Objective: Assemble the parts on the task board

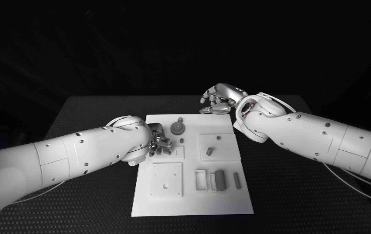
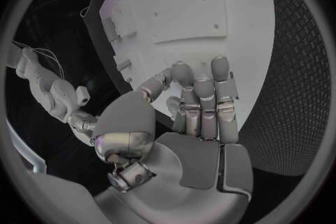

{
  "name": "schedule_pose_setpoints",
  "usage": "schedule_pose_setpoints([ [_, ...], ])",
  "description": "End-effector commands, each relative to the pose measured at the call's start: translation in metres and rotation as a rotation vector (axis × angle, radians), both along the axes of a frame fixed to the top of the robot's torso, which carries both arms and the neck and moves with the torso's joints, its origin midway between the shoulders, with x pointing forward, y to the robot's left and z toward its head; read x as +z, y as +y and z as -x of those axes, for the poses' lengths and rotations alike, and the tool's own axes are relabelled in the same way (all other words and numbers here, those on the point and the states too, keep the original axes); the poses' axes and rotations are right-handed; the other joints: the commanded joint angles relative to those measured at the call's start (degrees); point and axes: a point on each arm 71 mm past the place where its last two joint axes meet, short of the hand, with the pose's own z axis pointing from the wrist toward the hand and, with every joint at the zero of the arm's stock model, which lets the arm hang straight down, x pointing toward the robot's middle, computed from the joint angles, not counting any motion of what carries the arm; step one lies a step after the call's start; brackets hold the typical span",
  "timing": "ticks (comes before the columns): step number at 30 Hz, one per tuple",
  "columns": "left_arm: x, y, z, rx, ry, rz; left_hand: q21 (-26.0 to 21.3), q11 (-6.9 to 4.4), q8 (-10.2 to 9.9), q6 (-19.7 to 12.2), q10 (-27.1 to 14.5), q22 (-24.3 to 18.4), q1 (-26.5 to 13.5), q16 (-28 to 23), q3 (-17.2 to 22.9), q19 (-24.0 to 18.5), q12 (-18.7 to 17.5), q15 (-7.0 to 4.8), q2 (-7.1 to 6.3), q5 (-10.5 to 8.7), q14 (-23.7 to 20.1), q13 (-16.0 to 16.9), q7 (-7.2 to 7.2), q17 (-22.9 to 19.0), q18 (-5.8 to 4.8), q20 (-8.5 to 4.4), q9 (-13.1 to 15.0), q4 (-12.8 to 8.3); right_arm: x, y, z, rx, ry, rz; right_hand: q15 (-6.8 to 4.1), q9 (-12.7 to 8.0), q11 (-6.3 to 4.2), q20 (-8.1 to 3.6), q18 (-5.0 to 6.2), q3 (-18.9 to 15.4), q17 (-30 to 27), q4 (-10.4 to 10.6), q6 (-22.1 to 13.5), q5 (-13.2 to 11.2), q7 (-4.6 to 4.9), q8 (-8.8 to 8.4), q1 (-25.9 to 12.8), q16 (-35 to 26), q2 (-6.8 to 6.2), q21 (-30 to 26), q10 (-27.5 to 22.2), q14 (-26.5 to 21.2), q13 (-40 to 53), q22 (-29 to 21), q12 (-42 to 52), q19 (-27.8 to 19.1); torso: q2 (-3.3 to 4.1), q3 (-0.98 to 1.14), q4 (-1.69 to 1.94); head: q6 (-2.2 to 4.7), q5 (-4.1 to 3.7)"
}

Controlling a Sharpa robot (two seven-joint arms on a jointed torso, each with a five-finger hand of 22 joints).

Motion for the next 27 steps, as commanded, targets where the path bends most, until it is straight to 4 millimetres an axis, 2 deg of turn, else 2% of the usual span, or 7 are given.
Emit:
schedule_pose_setpoints([
  [1, -0.0001, -0.0019, 0.0003, -0.014, -0.003, 0.002, 0.16, -1.49, 0.20, 7.63, -1.40, 0.48, 0.32, 0.27, 0.57, 0.90, 0.25, -0.97, 0.87, 0.13, -0.57, -0.09, -5.39, -0.07, -0.78, -1.11, 8.48, -0.24, -0.0003, 0.0013, 0.0003, 0.013, 0.008, 0.001, 0.17, -0.07, 0.01, -0.47, 0.82, -0.21, -0.07, 0.26, -0.15, 0.01, 0.63, -0.20, 0.16, -0.28, 0.35, -0.32, -0.57, -0.24, -0.09, 0.37, 0.16, 0.02, -0.01, 0.02, 0.01, -0.03, 0.00],
  [27, -0.0062, -0.0032, 0.0000, -0.023, 0.011, -0.018, 0.12, -1.48, 0.22, 7.59, -1.45, 0.55, 0.20, 0.37, 0.56, 0.91, 0.37, -0.99, 0.75, -0.01, -0.60, -0.23, -5.37, -0.29, -0.78, -1.09, 8.60, -0.26, -0.0004, 0.0007, 0.0003, 0.013, 0.010, 0.000, 0.17, -0.09, 0.01, -0.45, 0.82, -0.25, -0.10, 0.37, -0.14, 0.01, 0.63, -0.21, 0.09, -0.29, 0.39, -0.36, -0.59, -0.28, -0.14, 0.37, 0.20, 0.00, 0.00, 0.01, 0.01, -0.11, 0.01],
])
